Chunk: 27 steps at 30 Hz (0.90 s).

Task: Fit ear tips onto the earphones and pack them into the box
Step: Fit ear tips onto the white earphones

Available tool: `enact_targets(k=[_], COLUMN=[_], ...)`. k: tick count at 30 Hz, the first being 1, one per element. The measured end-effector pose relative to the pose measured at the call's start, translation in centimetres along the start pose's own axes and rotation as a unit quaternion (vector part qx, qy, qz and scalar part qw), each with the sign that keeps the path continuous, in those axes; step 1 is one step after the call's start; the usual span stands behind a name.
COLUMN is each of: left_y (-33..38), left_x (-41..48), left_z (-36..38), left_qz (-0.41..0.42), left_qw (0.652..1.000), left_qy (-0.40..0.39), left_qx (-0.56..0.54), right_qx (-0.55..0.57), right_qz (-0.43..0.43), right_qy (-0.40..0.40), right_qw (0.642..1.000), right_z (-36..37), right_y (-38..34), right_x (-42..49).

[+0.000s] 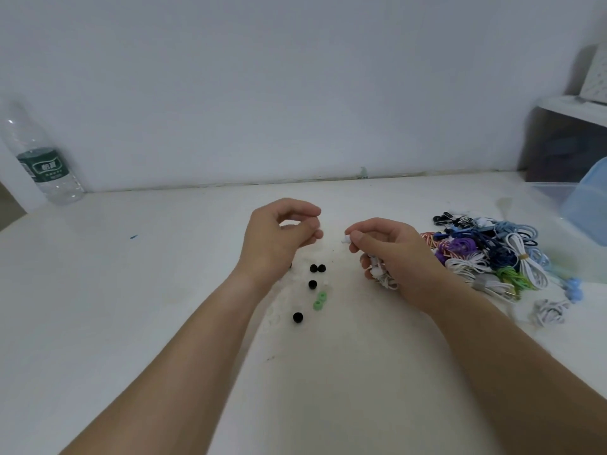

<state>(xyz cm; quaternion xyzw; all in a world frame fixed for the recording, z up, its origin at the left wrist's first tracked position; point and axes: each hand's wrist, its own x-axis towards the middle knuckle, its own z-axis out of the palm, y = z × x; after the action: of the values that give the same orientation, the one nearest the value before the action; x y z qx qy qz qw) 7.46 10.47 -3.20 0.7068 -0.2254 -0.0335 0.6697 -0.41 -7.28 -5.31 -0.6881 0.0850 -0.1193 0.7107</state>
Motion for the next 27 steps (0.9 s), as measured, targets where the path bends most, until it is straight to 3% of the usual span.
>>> enact_targets(k=[8,27], left_y=[-0.5,-0.1], left_x=[-1.1,-1.4], left_z=[1.0,1.0], left_qz=[-0.076,-0.123], left_qw=[0.986,0.973], left_qy=[-0.055,-0.061], left_qx=[-0.141,-0.187], right_qx=[0.053,-0.008], right_qz=[-0.034,-0.043], right_qy=[0.008,0.0], right_qw=[0.998,0.999], right_z=[0.0,0.5], right_y=[-1.1,-1.3], right_x=[-1.1,-1.5])
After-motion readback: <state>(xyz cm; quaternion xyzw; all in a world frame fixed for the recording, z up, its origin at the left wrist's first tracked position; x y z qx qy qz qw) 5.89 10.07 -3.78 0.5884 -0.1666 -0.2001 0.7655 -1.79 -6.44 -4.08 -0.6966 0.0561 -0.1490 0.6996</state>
